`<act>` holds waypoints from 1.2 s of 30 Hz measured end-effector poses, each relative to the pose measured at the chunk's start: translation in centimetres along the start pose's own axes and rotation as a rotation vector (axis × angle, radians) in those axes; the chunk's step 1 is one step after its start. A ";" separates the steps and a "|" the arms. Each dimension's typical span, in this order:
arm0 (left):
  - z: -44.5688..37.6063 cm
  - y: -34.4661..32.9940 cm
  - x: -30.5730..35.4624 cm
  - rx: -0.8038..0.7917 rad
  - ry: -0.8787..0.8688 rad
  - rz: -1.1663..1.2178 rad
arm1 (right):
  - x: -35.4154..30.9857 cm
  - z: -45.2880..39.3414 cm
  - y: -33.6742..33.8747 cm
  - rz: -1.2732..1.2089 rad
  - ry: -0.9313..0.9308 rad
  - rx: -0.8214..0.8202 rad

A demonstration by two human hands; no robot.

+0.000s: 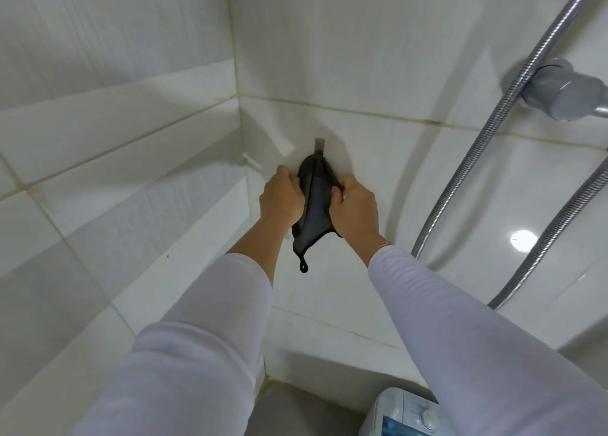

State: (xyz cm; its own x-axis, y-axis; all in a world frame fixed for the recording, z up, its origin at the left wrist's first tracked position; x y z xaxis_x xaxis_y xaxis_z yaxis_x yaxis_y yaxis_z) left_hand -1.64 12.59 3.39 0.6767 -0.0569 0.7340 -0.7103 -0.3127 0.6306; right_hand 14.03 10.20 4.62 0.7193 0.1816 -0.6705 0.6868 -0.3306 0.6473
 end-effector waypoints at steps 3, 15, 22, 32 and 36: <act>0.5 1.6 0.4 0.024 -0.032 -0.082 | -0.5 0.3 1.2 0.069 0.002 -0.005; 3.2 3.9 5.4 -0.197 -0.050 -0.068 | -1.8 1.1 5.3 -0.161 -0.092 -0.142; 6.8 1.3 8.9 -0.313 0.024 0.121 | -0.8 3.1 8.1 -0.387 -0.237 -0.191; 12.1 -3.9 13.7 -0.573 -0.008 0.296 | 4.1 8.5 13.8 -0.886 -0.530 -0.294; 13.9 -6.4 15.3 -0.625 -0.013 0.292 | 7.2 10.3 15.8 -0.966 -0.546 -0.322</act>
State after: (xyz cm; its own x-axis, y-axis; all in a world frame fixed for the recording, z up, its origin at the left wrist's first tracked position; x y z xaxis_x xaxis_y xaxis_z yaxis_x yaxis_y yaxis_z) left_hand 15.95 0.49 7.12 0.4406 -0.0681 0.8951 -0.8395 0.3220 0.4377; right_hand 28.99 -3.24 6.35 -0.2069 -0.2206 -0.9532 0.9775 -0.0061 -0.2108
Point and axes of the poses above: each hand's wrist, its own z-axis away from the middle knuckle, its own y-axis out of the back of the hand, x = y × z, the point moved 10 cm from there along -z, towards the middle knuckle, and after that the axes turned 2 degrees about -x, right-handed, at the moved point
